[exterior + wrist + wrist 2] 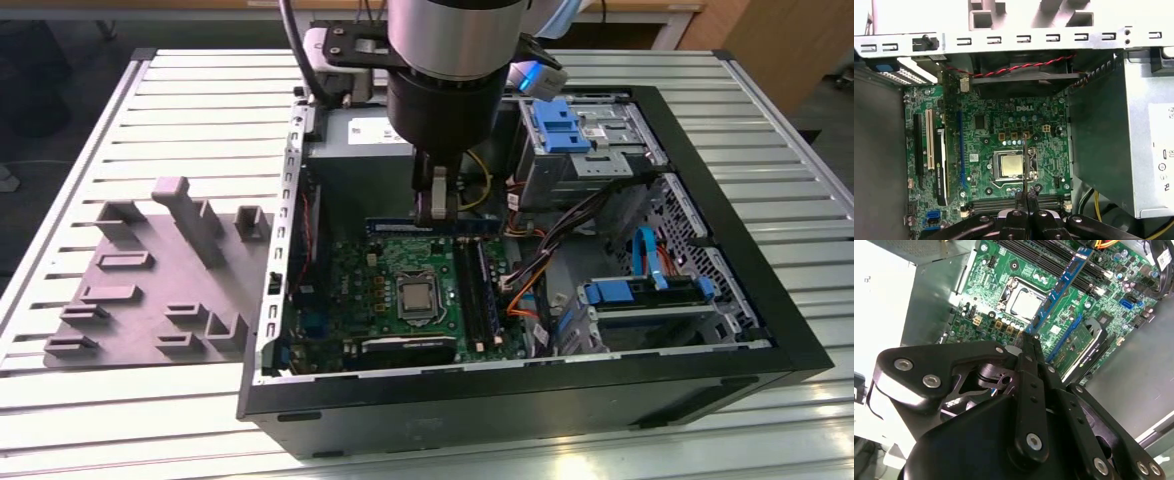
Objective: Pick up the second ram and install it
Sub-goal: 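Insert the second ram into the second slot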
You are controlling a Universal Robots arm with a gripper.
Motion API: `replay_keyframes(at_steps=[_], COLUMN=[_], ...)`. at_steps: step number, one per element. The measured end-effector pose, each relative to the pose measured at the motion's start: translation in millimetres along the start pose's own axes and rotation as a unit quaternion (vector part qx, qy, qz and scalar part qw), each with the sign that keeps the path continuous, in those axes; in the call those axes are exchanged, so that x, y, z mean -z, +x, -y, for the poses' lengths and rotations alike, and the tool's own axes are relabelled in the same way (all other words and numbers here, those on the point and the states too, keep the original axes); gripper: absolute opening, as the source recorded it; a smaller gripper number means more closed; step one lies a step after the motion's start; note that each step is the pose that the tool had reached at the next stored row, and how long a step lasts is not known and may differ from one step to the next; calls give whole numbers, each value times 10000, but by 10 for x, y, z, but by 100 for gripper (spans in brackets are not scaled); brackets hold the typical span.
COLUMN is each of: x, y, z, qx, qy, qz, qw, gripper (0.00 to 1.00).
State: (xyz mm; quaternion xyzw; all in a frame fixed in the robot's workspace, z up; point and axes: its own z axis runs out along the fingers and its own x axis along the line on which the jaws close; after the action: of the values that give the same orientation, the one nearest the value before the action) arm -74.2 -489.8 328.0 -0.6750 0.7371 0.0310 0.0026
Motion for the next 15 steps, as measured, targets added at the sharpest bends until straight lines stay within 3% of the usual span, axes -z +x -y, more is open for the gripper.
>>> replay_keyframes(at_steps=[15], x=[0], y=[0], z=[0], qx=[-526], qy=[24], qz=[22], qw=[9986], gripper=[11])
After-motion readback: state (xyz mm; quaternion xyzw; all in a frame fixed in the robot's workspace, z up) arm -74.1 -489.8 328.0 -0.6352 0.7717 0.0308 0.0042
